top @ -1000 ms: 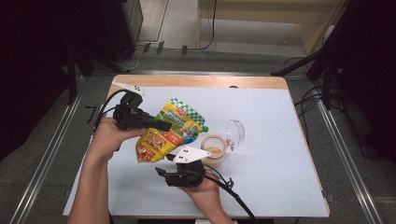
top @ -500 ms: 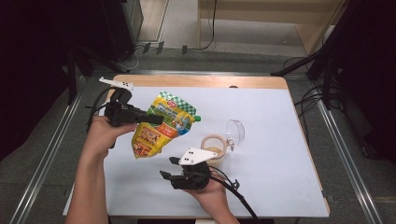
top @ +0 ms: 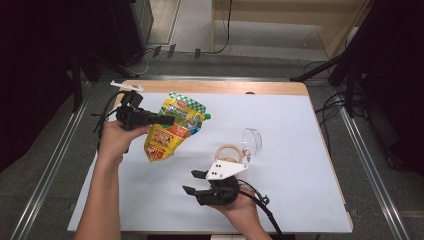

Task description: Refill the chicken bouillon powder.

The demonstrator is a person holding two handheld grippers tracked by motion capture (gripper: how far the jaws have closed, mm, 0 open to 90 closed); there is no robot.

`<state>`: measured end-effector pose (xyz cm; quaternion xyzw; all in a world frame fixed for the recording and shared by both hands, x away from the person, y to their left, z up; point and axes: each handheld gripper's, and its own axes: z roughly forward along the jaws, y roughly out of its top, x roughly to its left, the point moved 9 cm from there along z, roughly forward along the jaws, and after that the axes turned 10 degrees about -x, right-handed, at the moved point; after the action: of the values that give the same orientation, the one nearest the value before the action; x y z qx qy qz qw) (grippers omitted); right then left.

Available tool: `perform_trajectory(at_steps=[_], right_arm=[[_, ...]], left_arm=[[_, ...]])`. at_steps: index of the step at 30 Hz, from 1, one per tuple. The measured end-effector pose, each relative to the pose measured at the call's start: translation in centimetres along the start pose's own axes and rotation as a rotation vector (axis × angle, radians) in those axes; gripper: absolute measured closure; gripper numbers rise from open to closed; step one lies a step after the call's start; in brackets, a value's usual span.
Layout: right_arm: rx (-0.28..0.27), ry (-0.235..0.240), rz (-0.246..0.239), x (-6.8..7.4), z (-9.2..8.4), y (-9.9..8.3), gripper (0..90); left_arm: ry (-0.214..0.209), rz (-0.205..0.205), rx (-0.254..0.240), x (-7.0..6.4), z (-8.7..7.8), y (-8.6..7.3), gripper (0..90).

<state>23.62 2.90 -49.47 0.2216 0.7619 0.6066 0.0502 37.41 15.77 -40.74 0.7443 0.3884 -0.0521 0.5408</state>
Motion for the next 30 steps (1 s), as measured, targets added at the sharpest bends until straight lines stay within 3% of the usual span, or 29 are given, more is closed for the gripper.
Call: perform_trajectory(at_steps=[3,4,8,15,20,25,30], right_arm=[[0.003,0.004,-0.001,-0.2,-0.5,0.0,48.9],[-0.002,0.015,0.015,-0.4,-0.8,0.1,48.9],[-0.021,0.023,0.053,-1.1,-1.6,0.5,49.0],[0.005,0.011,0.034,-2.2,-3.3,0.1,48.6],[0.044,0.039,0.023,-2.9,-4.9,-1.3,48.1],[0.038,0.042,0.033,-3.3,-5.6,-1.7,48.1],[0.025,0.021,0.05,-3.9,-6.3,-2.3,48.4]], left_arm=[[0.012,0.001,-0.013,0.3,0.2,0.2,88.7],[0.02,-0.009,-0.025,0.5,0.6,0.3,88.7],[0.043,0.011,-0.035,0.9,1.2,0.4,88.7],[0.063,0.038,-0.057,1.2,2.4,0.6,88.7],[0.081,0.061,-0.061,1.5,3.8,0.3,88.7],[0.117,0.06,-0.039,2.3,5.0,-0.5,88.7],[0.101,0.03,-0.065,2.7,4.6,-0.7,88.7]])
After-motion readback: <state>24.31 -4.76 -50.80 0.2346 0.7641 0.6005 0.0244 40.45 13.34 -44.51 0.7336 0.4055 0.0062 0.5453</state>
